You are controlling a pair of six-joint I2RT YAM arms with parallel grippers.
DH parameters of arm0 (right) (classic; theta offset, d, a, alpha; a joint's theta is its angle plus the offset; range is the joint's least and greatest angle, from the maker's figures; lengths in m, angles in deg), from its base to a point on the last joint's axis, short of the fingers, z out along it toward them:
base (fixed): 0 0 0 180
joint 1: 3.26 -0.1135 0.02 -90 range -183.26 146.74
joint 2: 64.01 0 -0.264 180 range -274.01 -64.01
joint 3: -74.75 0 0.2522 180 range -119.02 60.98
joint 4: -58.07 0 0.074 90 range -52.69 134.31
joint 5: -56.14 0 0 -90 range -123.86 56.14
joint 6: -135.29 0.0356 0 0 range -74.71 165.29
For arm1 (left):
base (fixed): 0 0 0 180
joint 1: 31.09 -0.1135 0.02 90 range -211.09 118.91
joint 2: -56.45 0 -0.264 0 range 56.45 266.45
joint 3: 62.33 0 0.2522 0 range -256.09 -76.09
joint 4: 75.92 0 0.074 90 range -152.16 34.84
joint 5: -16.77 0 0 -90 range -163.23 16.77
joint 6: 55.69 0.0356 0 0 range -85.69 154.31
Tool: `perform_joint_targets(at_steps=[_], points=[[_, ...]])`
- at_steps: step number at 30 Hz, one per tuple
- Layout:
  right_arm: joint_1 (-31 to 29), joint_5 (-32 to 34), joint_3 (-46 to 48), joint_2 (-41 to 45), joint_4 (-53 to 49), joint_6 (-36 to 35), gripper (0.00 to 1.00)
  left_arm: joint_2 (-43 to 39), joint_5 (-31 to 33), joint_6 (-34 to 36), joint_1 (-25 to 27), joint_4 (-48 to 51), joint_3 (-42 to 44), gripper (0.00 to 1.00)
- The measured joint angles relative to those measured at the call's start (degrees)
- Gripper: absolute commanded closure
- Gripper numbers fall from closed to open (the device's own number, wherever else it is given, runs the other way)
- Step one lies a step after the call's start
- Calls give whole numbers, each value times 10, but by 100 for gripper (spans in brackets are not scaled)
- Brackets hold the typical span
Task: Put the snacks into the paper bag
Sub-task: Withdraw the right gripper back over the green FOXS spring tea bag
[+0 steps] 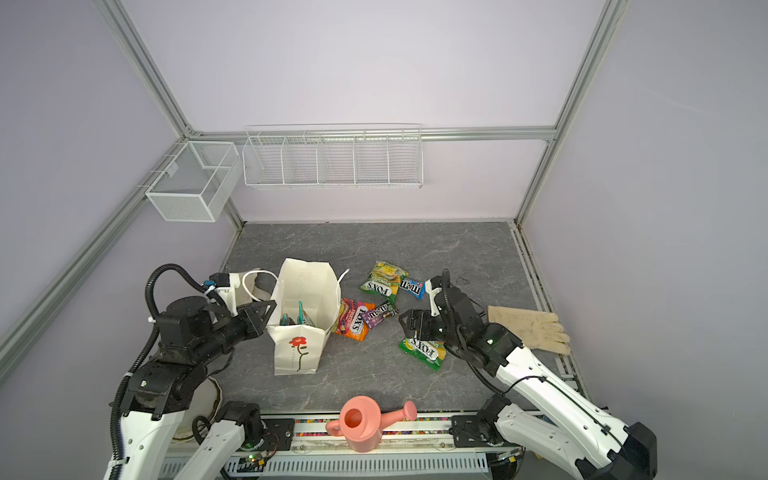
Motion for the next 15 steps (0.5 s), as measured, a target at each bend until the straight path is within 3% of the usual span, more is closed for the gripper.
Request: perform_joint_targets(at_steps=[15], points=[[82,-61,122,115,11,62,5,2,-2,-42,10,-3,0,100]])
